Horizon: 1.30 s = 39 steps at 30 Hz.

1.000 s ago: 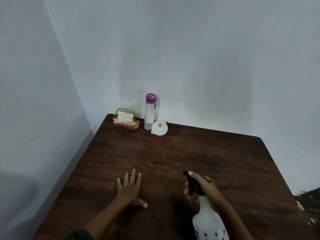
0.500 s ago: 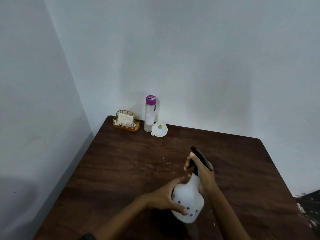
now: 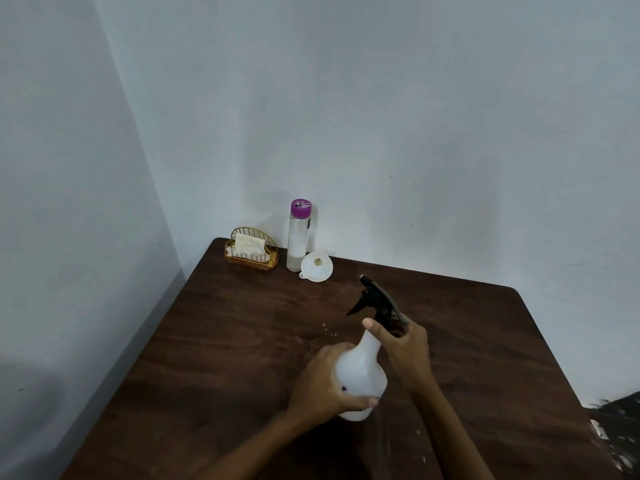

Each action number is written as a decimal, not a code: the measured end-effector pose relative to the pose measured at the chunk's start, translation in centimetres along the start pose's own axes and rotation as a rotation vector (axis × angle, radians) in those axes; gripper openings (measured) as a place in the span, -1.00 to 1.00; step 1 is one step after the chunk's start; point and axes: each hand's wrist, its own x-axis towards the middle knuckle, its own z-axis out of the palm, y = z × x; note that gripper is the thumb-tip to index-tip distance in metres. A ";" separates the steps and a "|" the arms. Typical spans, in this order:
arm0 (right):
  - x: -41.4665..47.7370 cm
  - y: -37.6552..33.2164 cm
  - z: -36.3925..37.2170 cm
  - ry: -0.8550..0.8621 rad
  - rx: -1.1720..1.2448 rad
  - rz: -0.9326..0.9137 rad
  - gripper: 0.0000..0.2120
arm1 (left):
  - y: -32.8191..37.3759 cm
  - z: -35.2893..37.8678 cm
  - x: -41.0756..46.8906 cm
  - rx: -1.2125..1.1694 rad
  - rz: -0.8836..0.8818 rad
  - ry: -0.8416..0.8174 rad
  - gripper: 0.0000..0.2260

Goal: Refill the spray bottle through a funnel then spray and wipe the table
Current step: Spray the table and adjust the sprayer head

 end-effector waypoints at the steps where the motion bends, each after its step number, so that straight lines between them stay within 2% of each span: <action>1: 0.2 -0.3 -0.1 -0.031 0.037 -0.013 -0.86 | 0.4 -0.3 -0.1 -0.033 0.004 -0.016 -0.32; 4: 0.9 -1.0 -0.8 -0.195 0.145 -0.004 -0.92 | 1.4 -1.3 -0.3 -0.214 -0.001 -0.107 -0.43; 8: 1.9 -0.5 -2.0 -0.492 0.327 0.115 -0.56 | 1.3 -2.5 -0.2 -0.364 -0.034 -0.268 -0.42; 12: 2.1 -0.3 -2.1 -0.659 0.539 0.253 -0.59 | 0.8 -2.8 -0.2 -0.447 -0.069 -0.371 -0.41; 16: 1.7 -0.3 -1.3 -0.548 0.667 0.272 -0.35 | 1.0 -3.0 0.0 -0.463 -0.066 -0.343 -0.40; 20: 1.2 -0.6 -0.9 -0.386 0.611 0.209 -0.45 | 1.4 -3.5 0.1 -0.436 -0.054 -0.336 -0.40; 29: 1.0 -1.1 -0.8 -0.475 0.664 0.247 -0.37 | 1.0 -4.0 0.7 -0.443 -0.058 -0.330 -0.35; 32: 0.9 -1.5 -0.4 -0.412 0.682 0.237 -0.31 | 1.1 -4.0 0.8 -0.438 -0.044 -0.337 -0.37; 35: 1.0 -1.5 -0.1 -0.323 0.653 0.206 -0.35 | 1.1 -4.1 0.9 -0.427 -0.048 -0.338 -0.37; 39: 0.9 -1.3 -0.4 -0.384 0.671 0.212 -0.31 | 0.8 -4.3 0.9 -0.442 -0.058 -0.349 -0.34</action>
